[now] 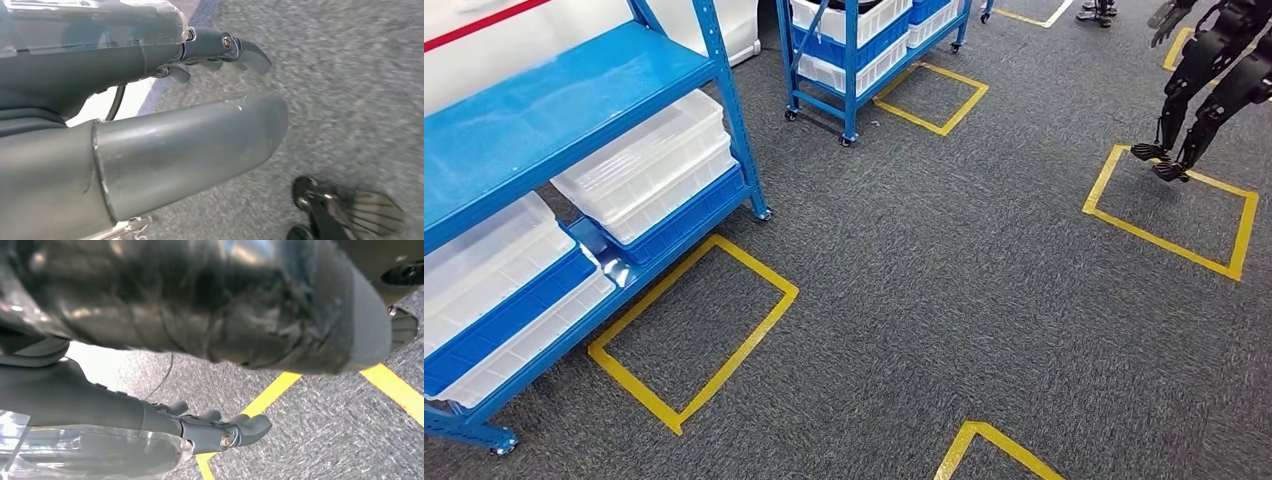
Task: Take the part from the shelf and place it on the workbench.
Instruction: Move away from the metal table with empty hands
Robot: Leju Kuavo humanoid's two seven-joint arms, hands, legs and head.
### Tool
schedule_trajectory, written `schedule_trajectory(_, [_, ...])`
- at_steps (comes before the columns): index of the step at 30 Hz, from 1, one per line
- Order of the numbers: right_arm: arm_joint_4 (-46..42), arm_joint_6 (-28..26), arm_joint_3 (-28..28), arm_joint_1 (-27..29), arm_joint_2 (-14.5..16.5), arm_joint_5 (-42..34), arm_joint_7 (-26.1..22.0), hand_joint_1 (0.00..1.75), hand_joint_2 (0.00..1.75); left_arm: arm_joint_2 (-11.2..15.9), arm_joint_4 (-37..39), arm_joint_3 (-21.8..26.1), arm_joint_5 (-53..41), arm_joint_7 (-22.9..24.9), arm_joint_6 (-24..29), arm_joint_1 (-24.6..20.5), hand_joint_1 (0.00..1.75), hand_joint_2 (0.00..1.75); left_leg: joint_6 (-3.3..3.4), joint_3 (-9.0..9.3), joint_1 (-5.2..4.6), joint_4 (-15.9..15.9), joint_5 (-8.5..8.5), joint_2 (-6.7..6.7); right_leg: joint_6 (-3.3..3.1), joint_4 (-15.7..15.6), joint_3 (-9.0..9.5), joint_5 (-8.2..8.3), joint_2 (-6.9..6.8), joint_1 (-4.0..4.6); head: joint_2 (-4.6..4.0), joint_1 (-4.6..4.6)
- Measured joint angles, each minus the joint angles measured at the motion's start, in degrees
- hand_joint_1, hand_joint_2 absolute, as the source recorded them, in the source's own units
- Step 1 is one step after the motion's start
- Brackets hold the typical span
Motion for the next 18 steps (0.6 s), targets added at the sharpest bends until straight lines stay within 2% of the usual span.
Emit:
schedule_trajectory(1, [0.0, 0.0, 0.0, 0.0, 0.0, 0.0, 0.0, 0.0, 0.0, 0.0, 0.0, 0.0, 0.0, 0.0, 0.0, 0.0, 0.0, 0.0, 0.34, 0.15, 0.24, -0.4, 0.38, -0.41, 0.31, 1.2, -0.44, -0.95, 1.63, -0.09, 0.01, 0.01])
schedule_trajectory(3, [0.0, -0.4, -0.2, 0.2, 0.0, -0.1, 0.0, 0.0, 0.0, -0.1, 0.0, 0.0, 0.0, -0.1, 0.0, -0.2, 0.0, 0.0, 0.8, 0.07, 0.49, -0.8, 0.83, -1.2, 0.76, 6.9, -3.06, -4.37, 5.12, -0.37, 0.01, 0.03])
schedule_trajectory(4, [0.0, -0.9, -0.3, 0.3, 0.0, -0.1, 0.0, 0.0, 0.0, -0.1, 0.0, 0.0, 0.0, -0.2, -0.1, -0.2, 0.0, 0.0, 0.93, -0.11, 0.49, -0.7, 0.88, -1.62, 0.91, 10.7, -4.91, -6.09, 5.8, -0.48, 0.01, 0.04])
schedule_trajectory(5, [0.0, -1.5, -0.5, 0.3, 0.0, -0.2, 0.0, 0.0, 0.0, -0.1, 0.0, 0.0, 0.1, -0.4, -0.1, -0.3, 0.0, 0.0, 0.95, -0.22, 0.51, -0.7, 0.85, -2.08, 1.09, 13.6, -6.42, -6.95, 6.04, -0.62, 0.01, 0.03])
schedule_trajectory(6, [0.0, -1.9, -0.6, 0.3, 0.0, -0.2, 0.0, 0.0, 0.0, -0.2, 0.0, 0.1, 0.1, -0.5, -0.2, -0.2, 0.0, 0.0, 0.9, -0.24, 0.55, -0.6, 0.76, -2.52, 1.26, 14.8, -7.11, -6.64, 6.1, -0.78, 0.01, 0.03])
schedule_trajectory(7, [0.0, -2.3, -0.8, 0.3, -0.1, -0.2, 0.0, 0.0, 0.0, -0.2, 0.0, 0.1, 0.2, -0.6, -0.2, -0.2, 0.0, 0.0, 0.76, -0.21, 0.63, -0.5, 0.59, -2.91, 1.42, 13.9, -6.77, -5.25, 6.1, -0.98, 0.0, 0.03])
schedule_trajectory(9, [0.0, -2.5, -1.0, 0.5, -0.1, -0.2, 0.0, 0.0, 0.0, -0.3, 0.0, 0.2, 0.1, -0.7, -0.3, -0.2, 0.0, 0.0, 0.17, -0.21, 0.86, 0.1, 0.02, -3.51, 1.7, 7.0, -3.63, -1.27, 6.24, -1.44, -0.01, 0.03])
schedule_trajectory(10, [0.0, -2.5, -1.0, 0.5, -0.2, -0.2, 0.0, 0.0, 0.0, -0.3, 0.0, 0.3, 0.1, -0.7, -0.4, -0.2, 0.0, 0.0, -0.26, -0.33, 0.83, 0.6, -0.43, -3.71, 1.72, 3.7, -2.15, -0.2, 6.43, -1.48, 0.0, 0.03])
schedule_trajectory(11, [0.0, -2.5, -1.1, 0.5, -0.2, -0.2, -0.1, 0.0, 0.0, -0.3, 0.0, 0.3, 0.0, -0.8, -0.5, -0.2, 0.0, 0.0, -0.68, -0.45, 0.78, 1.0, -0.83, -3.84, 1.57, 1.5, -1.19, 0.21, 6.59, -1.47, 0.0, 0.02])
schedule_trajectory(12, [0.0, -2.5, -1.1, 0.5, -0.2, -0.2, -0.1, 0.0, 0.0, -0.3, 0.0, 0.3, 0.0, -0.8, -0.5, -0.2, 0.0, 0.0, -1.1, -0.54, 0.72, 1.2, -1.16, -3.93, 1.29, 0.7, -0.87, -0.07, 6.73, -1.35, 0.0, 0.01])
schedule_trajectory(15, [0.0, -2.4, -1.1, 0.4, -0.2, -0.3, -0.1, 0.0, 0.0, -0.5, 0.0, 0.4, -0.1, -0.9, -0.7, -0.2, 0.0, 0.0, -2.09, -0.21, 0.91, 1.5, -1.68, -3.87, 0.03, 0.4, -0.4, -0.38, 6.6, -1.2, 0.01, -0.01])
schedule_trajectory(16, [0.0, -2.3, -1.1, 0.5, -0.2, -0.3, -0.1, 0.0, 0.0, -0.6, 0.0, 0.4, -0.1, -1.0, -0.7, -0.3, 0.0, 0.0, -2.32, -0.61, 0.99, 2.6, -2.17, -3.57, -0.37, 0.2, 0.01, -0.46, 6.45, -1.23, 0.01, -0.05])
schedule_trajectory(17, [0.0, -2.3, -1.1, 0.5, -0.3, -0.3, -0.1, 0.0, 0.0, -0.6, 0.0, 0.4, -0.1, -1.0, -0.7, -0.3, 0.0, 0.0, -2.5, -1.77, 1.05, 5.0, -3.15, -3.24, -0.73, -0.1, 0.49, -0.6, 6.27, -1.26, 0.01, -0.1])
schedule_trajectory(18, [0.0, -2.2, -1.2, 0.6, -0.3, -0.3, -0.1, 0.0, 0.0, -0.6, 0.0, 0.4, -0.1, -1.0, -0.7, -0.3, 0.0, 0.0, -2.61, -3.86, 1.07, 8.7, -4.38, -2.9, -1.01, -0.2, 0.94, -0.92, 6.07, -1.15, 0.01, -0.14])
